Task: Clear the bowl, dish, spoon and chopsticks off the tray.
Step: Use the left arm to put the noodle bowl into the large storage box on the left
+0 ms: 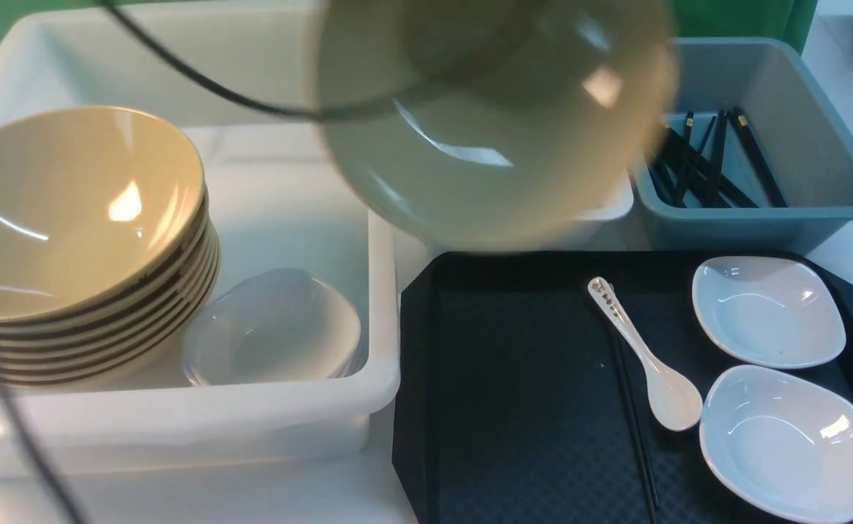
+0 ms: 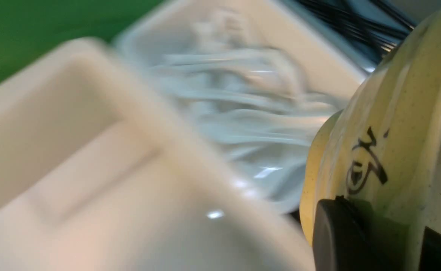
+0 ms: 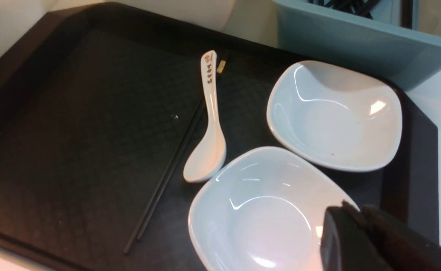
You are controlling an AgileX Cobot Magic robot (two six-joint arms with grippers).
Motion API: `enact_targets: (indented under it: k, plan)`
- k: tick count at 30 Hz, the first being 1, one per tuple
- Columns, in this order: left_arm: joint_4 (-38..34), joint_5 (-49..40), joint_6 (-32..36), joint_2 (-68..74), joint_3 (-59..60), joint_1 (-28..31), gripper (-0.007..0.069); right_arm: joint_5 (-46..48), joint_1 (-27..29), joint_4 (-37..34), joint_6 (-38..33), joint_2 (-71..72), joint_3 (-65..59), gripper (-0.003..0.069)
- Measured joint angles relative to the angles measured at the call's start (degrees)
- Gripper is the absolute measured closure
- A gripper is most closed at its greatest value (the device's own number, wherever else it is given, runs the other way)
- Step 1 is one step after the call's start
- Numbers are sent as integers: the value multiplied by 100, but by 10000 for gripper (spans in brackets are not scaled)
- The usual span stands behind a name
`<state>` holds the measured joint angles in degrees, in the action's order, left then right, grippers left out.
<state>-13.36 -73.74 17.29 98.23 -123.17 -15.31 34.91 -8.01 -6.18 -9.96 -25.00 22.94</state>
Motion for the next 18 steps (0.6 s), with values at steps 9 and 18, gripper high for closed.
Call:
enact_targets:
  k: [9,18]
  plan:
    - [-1609,116,277,-724,1808,3419,621,-146,0,0,0,0,-2,571]
    - [-2739,1318,976,-1559,4594,4837,621,-214,0,0,7,0,-60,564]
